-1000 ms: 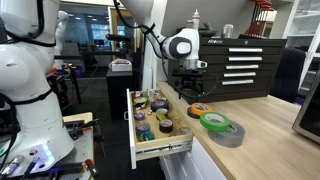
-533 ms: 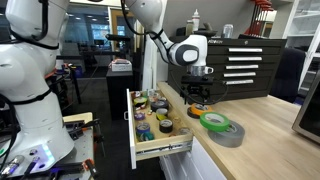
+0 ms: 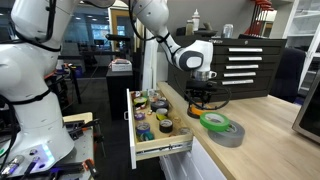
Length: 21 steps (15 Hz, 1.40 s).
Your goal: Put the orange masking tape in the drawer
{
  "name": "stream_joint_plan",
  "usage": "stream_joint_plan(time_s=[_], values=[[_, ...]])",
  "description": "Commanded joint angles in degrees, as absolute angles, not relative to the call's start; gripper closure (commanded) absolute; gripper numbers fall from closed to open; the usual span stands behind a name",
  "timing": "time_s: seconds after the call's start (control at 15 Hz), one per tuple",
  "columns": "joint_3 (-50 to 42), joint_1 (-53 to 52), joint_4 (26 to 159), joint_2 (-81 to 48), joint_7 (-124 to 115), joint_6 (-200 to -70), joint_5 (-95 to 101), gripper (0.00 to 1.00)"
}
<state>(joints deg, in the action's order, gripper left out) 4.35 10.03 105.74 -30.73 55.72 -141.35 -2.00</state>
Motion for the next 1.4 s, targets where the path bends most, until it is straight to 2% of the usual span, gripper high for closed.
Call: stream_joint_plan(time_s=[0.0, 0.33, 0.47, 0.6, 1.33], values=[[5.60, 11.85, 104.83, -30.52, 58.31, -140.62, -3.27, 0.59], [5.08, 11.89, 106.04, -29.03, 57.65, -140.67, -3.07, 0.93], [4.70, 11.59, 106.82, -28.11, 57.08, -140.79, -2.56, 0.98], [4.29, 11.22, 107.55, -26.96, 56.67, -141.10, -1.92, 0.94], [1.68, 6.68, 120.38, -9.94, 47.15, -139.96, 4.28, 0.94]])
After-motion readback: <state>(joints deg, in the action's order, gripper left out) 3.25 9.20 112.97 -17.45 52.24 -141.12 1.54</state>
